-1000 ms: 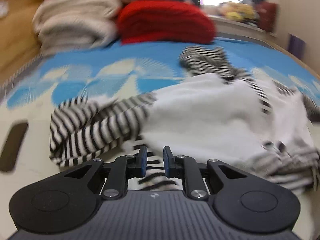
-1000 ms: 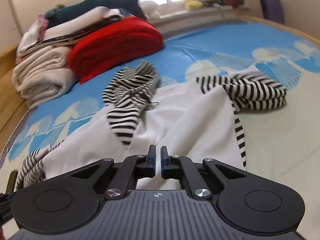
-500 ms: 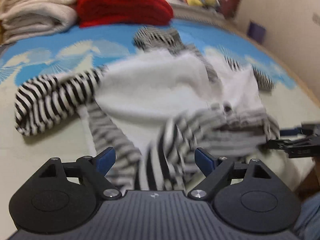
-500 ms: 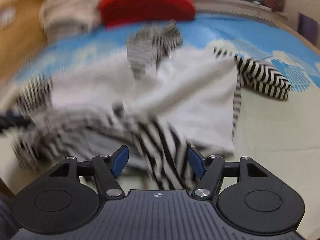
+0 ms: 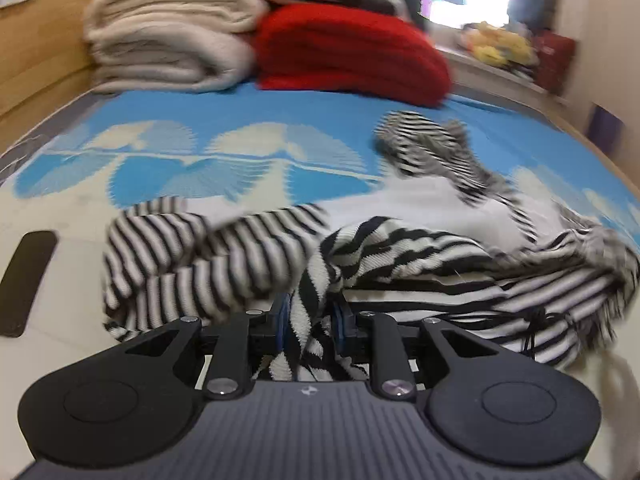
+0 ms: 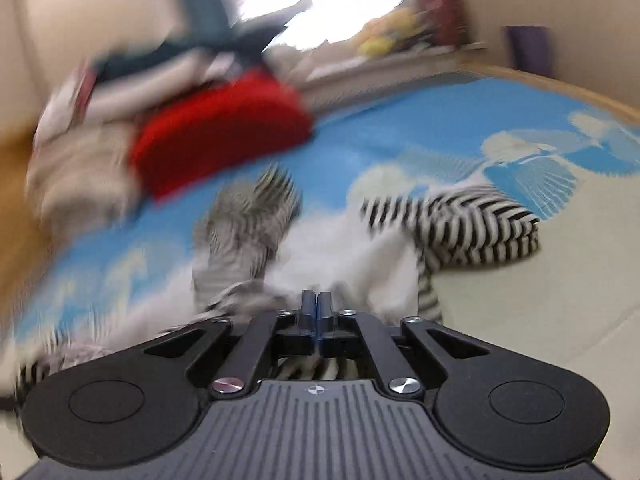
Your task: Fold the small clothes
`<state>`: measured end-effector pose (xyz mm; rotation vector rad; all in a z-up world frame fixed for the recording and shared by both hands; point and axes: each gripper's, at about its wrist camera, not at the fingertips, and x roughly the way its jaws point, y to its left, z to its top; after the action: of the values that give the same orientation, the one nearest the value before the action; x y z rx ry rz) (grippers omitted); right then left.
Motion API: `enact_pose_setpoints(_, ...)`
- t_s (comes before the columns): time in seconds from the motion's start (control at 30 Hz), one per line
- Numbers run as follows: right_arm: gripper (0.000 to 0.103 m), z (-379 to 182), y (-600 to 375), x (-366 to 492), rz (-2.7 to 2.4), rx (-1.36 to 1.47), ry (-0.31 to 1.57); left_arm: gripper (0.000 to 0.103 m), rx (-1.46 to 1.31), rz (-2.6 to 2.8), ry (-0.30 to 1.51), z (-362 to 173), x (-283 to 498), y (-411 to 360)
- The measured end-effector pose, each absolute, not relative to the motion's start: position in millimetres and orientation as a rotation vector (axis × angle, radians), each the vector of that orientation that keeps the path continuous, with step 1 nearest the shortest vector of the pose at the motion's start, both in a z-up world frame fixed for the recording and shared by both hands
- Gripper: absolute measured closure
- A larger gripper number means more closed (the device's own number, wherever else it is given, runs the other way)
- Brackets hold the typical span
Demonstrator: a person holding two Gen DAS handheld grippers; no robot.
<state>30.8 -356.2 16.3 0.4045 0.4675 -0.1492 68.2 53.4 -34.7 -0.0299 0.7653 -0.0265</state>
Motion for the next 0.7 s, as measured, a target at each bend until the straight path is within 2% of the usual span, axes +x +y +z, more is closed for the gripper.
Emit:
enact_pose_setpoints(0.13,0.103,-0.1,-359.1,52.9,-0.237,0.454,0.539,0.079,-0.057,0.005,0.841,-50.2,84.7,51.4)
enact_pose_setpoints(0.3,0.099,-11.0,-364.7,49.8,-0.198,0.601,0.683,0.077,0.005,-0.012,0.820,-46.8,77.8,50.8)
enact_pose_setpoints(0.33,0.095,-11.8,-362.9,46.6,-0.165,0.612,0.700,0.076,0.002,-0.013,0.818,-46.0,76.1,52.9)
enact_pose_setpoints(0.4,0.079,-16.2,-353.6,40.6,-0.105,0.601,0.737,0.076,-0.014,-0.010,0.822,-45.8,79.6,60.8)
enact_pose_setpoints(0.47,0.054,-18.0,-336.6,39.5,-0.050,0.518,0.781,0.076,-0.028,-0.009,0.827,-45.2,82.4,64.1)
enact_pose_setpoints(0.53,0.042,-23.7,-312.2,45.1,0.011,0.377,0.826,0.075,-0.029,-0.006,0.826,-44.8,82.6,63.4)
enact_pose_setpoints(0.63,0.042,-45.9,-279.4,63.9,-0.057,0.160,0.876,0.075,-0.015,0.003,0.820,-43.8,82.4,59.1)
enact_pose_setpoints(0.7,0.049,-59.7,-265.2,74.0,-0.112,0.025,0.863,0.075,-0.013,-0.002,0.814,-42.5,82.5,57.7)
